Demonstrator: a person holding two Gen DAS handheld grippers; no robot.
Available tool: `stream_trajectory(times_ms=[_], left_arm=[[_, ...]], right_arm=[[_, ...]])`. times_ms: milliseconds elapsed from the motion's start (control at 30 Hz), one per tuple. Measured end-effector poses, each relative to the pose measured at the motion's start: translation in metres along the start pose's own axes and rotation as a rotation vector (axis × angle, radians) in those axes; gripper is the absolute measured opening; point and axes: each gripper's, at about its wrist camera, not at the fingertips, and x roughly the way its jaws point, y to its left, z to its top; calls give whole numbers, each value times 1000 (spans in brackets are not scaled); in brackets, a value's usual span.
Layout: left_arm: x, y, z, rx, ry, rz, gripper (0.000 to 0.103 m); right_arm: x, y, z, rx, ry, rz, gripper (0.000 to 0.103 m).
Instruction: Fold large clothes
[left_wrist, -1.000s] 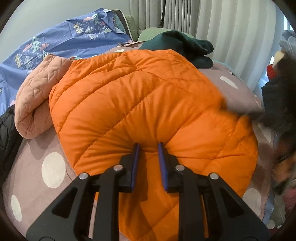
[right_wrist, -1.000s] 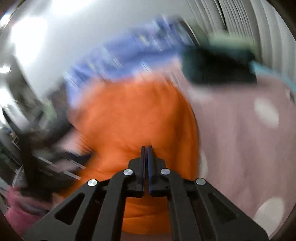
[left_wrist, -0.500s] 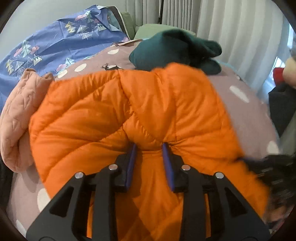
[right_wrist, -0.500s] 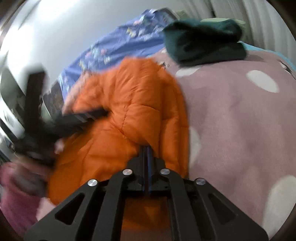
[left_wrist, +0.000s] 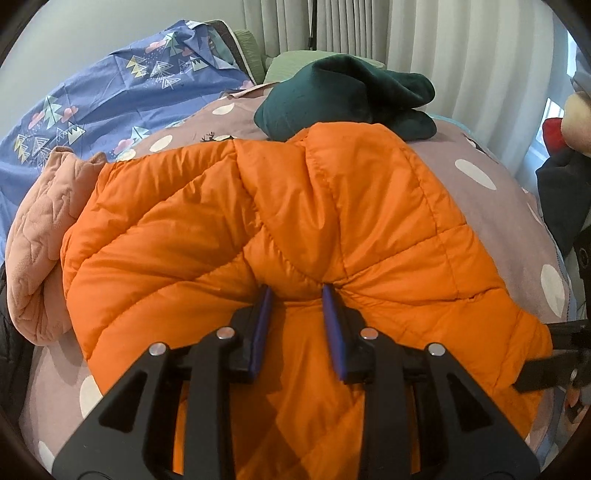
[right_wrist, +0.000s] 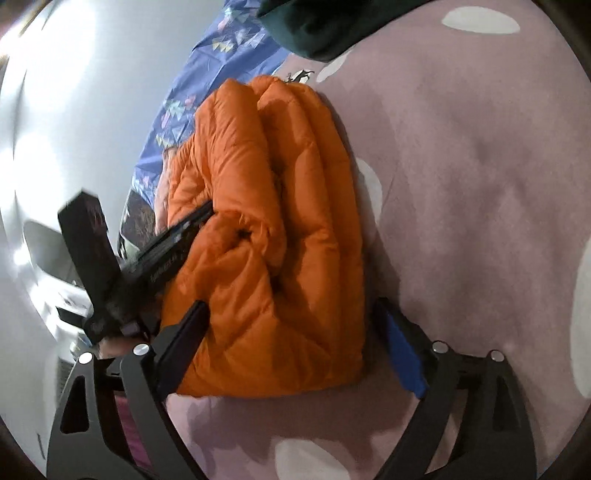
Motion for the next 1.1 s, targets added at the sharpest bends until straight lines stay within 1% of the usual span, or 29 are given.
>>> stream_trajectory(times_ms=[133, 167, 200, 233, 267, 367, 467, 733, 767, 833, 867, 900, 933, 967, 1000, 1067, 1100], left_arm=[[1, 1, 0, -14, 3, -14, 29], [1, 2, 0, -14, 4, -15, 29], [1, 2, 0, -15, 3, -16, 29], [1, 3, 0, -17, 3, -20, 29], [1, 3, 0, -22, 2, -24, 29], [1, 7, 0, -30, 3, -39, 29], [3, 7, 0, -28, 3, -40, 29], [-2, 9, 2, -48, -15, -55, 30], [-6, 10, 3, -58, -22, -58, 32], [-23, 20, 3, -115, -47, -95, 53], [-36, 29, 3, -154, -86, -102, 72], [-46, 36, 1, -176, -122, -87, 80], [-60, 47, -1, -197, -167, -47, 80], [-68, 57, -3, -211, -185, -23, 82], [-72, 65, -6, -225, -188, -13, 85], [-71, 89, -15, -295, -159, -8, 87], [-67, 99, -21, -338, -137, -20, 87]], right_arm=[[13, 5, 9, 2, -4, 2, 92], [17, 7, 10, -11, -6, -1, 89], [19, 8, 13, -21, -8, -8, 84], [20, 9, 13, -30, -9, -23, 71], [23, 8, 11, -32, -4, -27, 60], [23, 1, 11, -22, -9, -21, 48], [22, 0, 6, -46, -21, -37, 46], [29, 4, 0, -93, -46, -71, 46], [30, 4, 0, -99, -49, -75, 46], [32, 6, -4, -114, -56, -87, 46], [33, 7, -4, -118, -59, -90, 46], [33, 7, -5, -124, -61, -93, 46], [33, 6, -5, -127, -62, -94, 46], [33, 6, -6, -129, -63, -93, 46], [33, 5, -6, -132, -65, -91, 46], [33, 4, -8, -141, -72, -92, 46], [34, 5, -9, -149, -78, -95, 46]])
